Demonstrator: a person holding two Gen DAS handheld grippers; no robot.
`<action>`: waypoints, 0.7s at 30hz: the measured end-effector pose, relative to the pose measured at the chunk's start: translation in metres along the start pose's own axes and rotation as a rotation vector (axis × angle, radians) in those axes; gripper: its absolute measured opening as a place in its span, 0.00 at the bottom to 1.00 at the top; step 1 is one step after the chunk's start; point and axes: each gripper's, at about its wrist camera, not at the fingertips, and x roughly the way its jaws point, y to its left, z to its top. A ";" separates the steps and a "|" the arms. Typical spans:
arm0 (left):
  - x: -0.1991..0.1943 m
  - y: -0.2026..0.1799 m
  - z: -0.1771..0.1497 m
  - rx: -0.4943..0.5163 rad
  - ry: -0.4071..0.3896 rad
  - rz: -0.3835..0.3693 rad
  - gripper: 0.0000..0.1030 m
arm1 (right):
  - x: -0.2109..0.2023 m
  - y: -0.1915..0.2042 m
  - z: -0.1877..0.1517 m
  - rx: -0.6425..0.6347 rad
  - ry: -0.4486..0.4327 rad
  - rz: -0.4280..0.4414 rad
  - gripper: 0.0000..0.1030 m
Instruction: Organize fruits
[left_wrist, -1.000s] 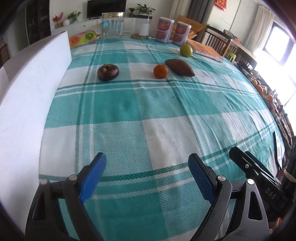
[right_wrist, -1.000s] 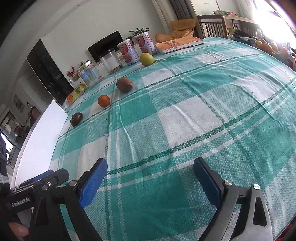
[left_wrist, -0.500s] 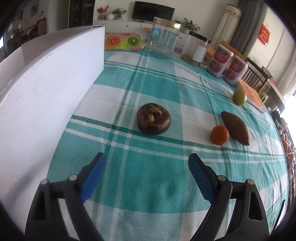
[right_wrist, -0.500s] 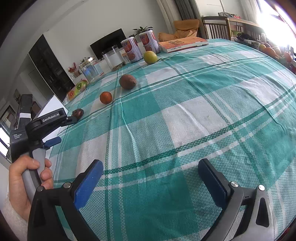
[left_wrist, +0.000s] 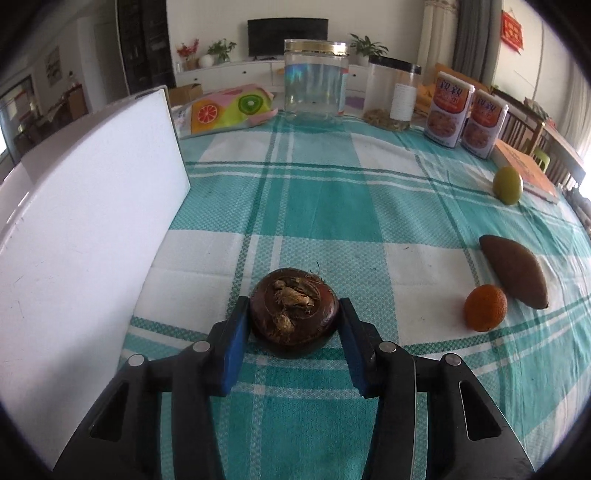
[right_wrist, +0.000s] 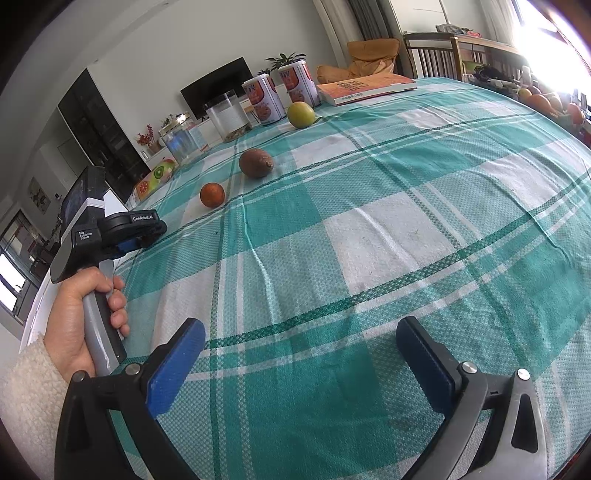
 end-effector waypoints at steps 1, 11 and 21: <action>-0.004 0.002 -0.002 -0.012 0.003 -0.016 0.47 | 0.000 0.000 0.000 0.000 0.000 0.000 1.00; -0.077 -0.011 -0.081 0.088 0.082 -0.170 0.47 | 0.000 -0.001 0.001 0.008 -0.002 0.009 1.00; -0.082 -0.010 -0.106 0.180 0.022 -0.123 0.84 | 0.000 -0.001 0.000 -0.001 -0.001 -0.002 1.00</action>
